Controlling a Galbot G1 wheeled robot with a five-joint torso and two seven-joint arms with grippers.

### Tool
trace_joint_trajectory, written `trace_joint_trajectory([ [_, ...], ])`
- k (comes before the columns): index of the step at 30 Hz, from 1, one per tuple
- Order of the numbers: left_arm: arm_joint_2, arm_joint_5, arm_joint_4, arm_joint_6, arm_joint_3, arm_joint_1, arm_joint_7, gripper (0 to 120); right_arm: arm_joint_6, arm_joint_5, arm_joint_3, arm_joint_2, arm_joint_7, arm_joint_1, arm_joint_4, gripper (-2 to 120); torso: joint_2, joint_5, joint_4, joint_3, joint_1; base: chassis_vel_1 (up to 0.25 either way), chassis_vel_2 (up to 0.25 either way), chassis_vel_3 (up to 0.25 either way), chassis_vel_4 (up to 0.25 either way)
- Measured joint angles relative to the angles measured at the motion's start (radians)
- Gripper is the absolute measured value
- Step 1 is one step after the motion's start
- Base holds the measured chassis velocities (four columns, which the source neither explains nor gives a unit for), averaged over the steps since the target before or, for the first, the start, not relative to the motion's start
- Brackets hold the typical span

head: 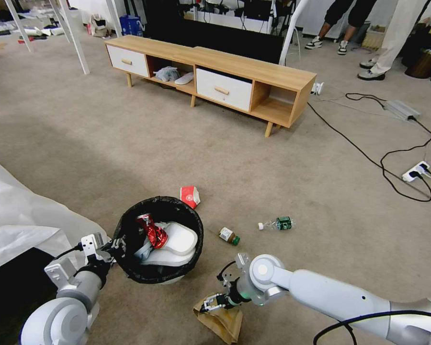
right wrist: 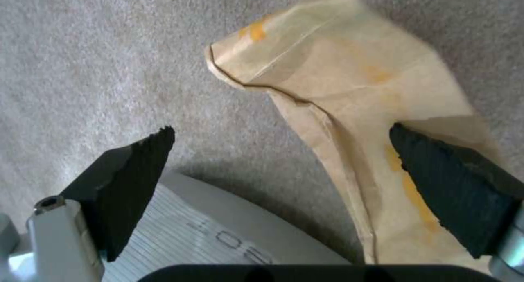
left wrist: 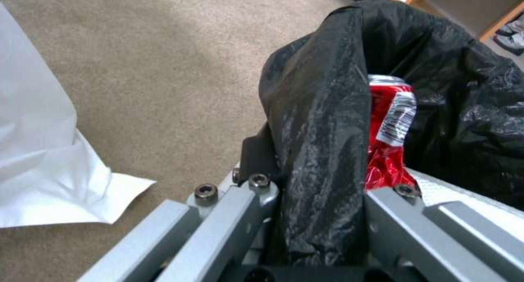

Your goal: Pick up the trash bin and place the garbage on the floor into it.

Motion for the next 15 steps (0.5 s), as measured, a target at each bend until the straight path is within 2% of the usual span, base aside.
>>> trace_joint_trajectory([
  [15, -0.002, -0.001, 0.023, 0.0, 0.01, -0.012, 0.004, 0, 0.0, -0.045, -0.031, 0.009, -0.079, 0.026, -0.084, 100, 0.0, 0.0, 0.0, 0.0, 0.0, 0.0, 0.0, 0.0, 0.0],
])
